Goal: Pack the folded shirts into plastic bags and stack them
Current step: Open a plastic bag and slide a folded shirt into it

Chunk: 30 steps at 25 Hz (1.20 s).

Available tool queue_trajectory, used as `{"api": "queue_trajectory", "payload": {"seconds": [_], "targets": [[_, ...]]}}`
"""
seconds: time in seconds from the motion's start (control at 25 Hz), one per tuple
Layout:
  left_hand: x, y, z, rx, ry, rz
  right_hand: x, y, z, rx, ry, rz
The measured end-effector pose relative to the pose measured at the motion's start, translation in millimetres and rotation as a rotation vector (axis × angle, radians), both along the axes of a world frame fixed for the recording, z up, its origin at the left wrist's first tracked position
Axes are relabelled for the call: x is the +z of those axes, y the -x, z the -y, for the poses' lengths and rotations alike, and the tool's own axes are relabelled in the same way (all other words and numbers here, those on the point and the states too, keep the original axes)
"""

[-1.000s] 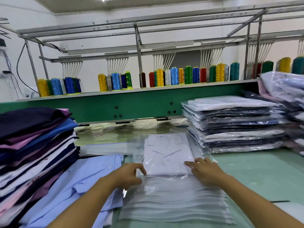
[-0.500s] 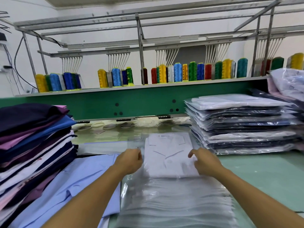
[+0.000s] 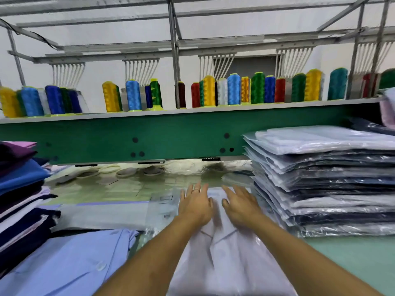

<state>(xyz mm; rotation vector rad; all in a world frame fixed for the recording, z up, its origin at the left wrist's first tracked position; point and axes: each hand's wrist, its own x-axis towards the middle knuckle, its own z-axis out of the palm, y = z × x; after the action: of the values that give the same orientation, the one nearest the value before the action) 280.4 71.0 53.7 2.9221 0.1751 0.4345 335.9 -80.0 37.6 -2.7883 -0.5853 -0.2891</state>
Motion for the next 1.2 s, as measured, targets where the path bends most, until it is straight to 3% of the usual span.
{"api": "queue_trajectory", "payload": {"seconds": [0.16, 0.32, 0.76, 1.0, 1.2], "targets": [[-20, -41, -3, -0.056, 0.027, -0.054, -13, -28, -23, 0.034, 0.094, -0.054], [-41, -50, -7, 0.025, 0.062, -0.137, -23, -46, -20, 0.011, 0.132, -0.175], [-42, -14, -30, 0.191, 0.145, -0.176, -27, -39, 18, -0.148, 0.052, -0.239], [-28, 23, -28, 0.214, -0.009, -0.154, -16, -8, 35, -0.17, 0.034, -0.058], [-10, 66, -6, 0.144, 0.037, -0.078, 0, 47, 26, -0.07, 0.003, 0.048]]}}
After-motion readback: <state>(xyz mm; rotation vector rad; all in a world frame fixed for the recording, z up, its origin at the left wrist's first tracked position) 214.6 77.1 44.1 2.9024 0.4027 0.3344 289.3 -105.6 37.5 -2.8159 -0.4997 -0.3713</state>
